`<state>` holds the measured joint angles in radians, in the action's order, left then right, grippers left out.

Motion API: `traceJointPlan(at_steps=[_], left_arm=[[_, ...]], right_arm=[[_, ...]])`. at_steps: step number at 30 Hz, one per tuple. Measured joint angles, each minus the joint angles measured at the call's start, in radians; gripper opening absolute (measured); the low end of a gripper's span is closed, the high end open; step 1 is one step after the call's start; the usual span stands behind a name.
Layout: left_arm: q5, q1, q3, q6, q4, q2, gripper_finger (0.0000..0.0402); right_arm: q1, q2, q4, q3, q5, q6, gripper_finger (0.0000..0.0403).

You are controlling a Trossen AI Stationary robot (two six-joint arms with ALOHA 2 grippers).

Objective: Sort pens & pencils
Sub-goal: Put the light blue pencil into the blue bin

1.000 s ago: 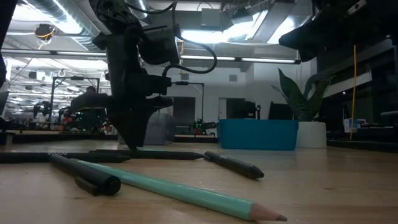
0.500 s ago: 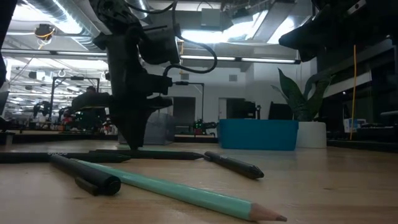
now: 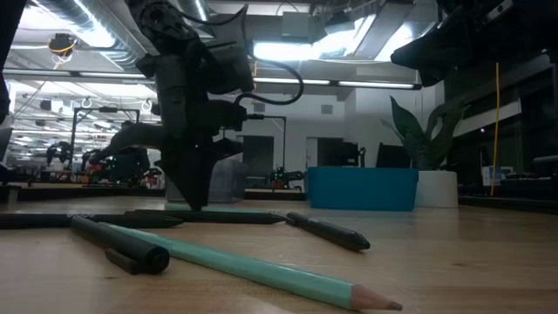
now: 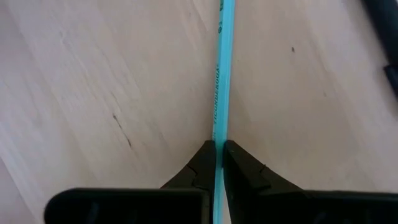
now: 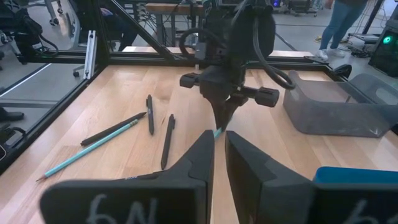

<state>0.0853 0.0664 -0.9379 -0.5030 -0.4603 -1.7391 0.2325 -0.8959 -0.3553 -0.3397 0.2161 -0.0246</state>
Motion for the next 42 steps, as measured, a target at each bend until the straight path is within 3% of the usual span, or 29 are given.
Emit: traceJointPlan(at_steps=[12, 27, 42], left_arm=[[0.005, -0.001, -0.009, 0.004, -0.045, 0.007, 0.0014], [-0.016, -0.002, -0.171, 0.023, -0.24, 0.011, 0.0014], [-0.024, -0.012, -0.172, 0.033, -0.233, 0.174, 0.0014]], right_arm=[[0.0, 0.0, 0.0, 0.0, 0.0, 0.002, 0.0042], [0.0, 0.0, 0.001, 0.0, 0.0, 0.003, 0.0042], [0.0, -0.001, 0.008, 0.0, 0.0, 0.002, 0.0042]])
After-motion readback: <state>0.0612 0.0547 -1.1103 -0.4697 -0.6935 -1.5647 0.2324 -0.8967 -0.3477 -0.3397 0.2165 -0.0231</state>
